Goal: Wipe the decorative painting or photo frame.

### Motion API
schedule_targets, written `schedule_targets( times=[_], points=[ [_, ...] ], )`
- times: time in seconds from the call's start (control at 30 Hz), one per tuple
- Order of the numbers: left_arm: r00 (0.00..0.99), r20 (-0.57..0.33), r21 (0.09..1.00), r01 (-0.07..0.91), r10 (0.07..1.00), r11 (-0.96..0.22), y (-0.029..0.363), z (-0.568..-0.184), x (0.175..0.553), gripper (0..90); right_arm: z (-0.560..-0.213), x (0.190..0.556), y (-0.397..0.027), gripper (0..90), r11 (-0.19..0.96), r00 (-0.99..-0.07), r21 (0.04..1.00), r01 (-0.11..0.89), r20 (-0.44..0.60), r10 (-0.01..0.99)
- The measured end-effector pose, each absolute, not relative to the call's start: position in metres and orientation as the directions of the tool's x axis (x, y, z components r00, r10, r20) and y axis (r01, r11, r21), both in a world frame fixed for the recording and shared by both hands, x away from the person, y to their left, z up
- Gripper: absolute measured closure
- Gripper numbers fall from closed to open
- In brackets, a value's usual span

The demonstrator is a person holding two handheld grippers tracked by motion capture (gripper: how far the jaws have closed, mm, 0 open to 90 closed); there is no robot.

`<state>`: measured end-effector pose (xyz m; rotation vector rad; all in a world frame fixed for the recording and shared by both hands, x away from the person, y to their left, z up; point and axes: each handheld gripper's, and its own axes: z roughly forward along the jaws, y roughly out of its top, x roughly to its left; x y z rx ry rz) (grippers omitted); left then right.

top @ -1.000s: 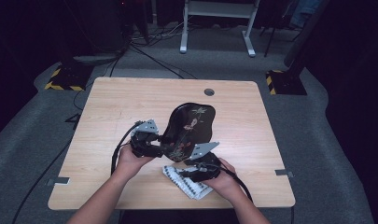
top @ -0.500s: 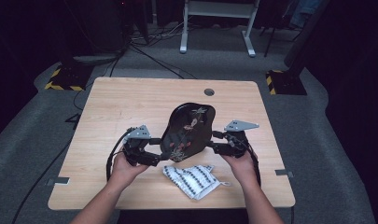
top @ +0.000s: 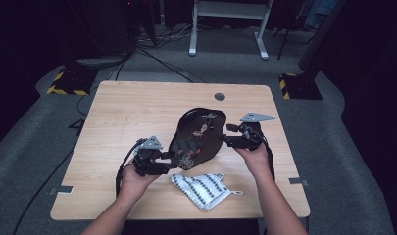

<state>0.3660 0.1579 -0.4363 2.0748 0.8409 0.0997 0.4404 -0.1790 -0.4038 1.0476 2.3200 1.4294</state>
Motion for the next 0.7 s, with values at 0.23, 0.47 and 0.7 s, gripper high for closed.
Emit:
schedule_targets(
  times=[0.23,0.47,0.7],
  points=[
    [0.746,-0.226,0.766,0.533,0.626,-0.358,0.158,-0.439,0.365,61.9,-0.409,0.449,-0.170,34.3,0.313,-0.753,0.836,0.450,0.167,0.637],
    [0.747,-0.221,0.765,0.532,0.627,-0.364,0.153,-0.440,0.367,74.1,-0.406,0.451,-0.163,33.2,0.319,-0.793,0.856,0.406,0.157,0.589],
    [0.742,-0.236,0.758,0.545,0.628,-0.359,0.153,-0.437,0.371,74.6,-0.402,0.450,-0.161,35.6,0.301,-0.771,0.841,0.450,0.195,0.607]
  ],
)
